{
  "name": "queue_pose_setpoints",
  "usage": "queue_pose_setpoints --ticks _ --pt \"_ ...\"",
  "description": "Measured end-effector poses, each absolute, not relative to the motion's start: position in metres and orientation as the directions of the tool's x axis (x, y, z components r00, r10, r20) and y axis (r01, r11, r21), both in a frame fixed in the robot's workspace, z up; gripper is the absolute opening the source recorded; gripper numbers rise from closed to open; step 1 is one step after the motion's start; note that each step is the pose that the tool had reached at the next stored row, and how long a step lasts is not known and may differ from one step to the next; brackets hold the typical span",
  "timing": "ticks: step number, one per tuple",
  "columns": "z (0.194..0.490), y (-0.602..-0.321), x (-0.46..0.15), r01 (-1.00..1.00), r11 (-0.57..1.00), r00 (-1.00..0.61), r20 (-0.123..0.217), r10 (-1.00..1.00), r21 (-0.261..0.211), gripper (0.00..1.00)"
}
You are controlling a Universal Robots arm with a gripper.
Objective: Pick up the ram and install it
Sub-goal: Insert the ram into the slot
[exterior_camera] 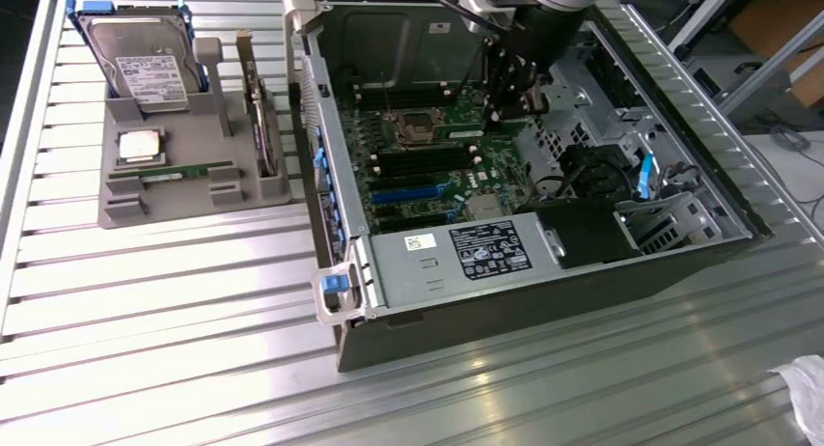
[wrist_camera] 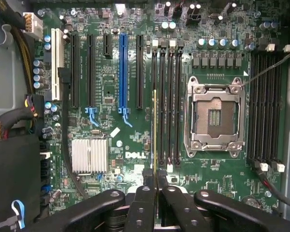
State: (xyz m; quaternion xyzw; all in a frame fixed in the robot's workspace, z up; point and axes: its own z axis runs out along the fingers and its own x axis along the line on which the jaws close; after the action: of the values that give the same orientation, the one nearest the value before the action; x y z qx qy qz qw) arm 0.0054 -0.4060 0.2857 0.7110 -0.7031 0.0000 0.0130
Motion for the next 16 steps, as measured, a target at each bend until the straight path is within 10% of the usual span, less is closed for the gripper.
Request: queue_pose_setpoints --ticks 16 --pt "0.269 -0.406 -0.028 -1.000 -0.011 0.011 0.018 -1.000 0.018 0.12"
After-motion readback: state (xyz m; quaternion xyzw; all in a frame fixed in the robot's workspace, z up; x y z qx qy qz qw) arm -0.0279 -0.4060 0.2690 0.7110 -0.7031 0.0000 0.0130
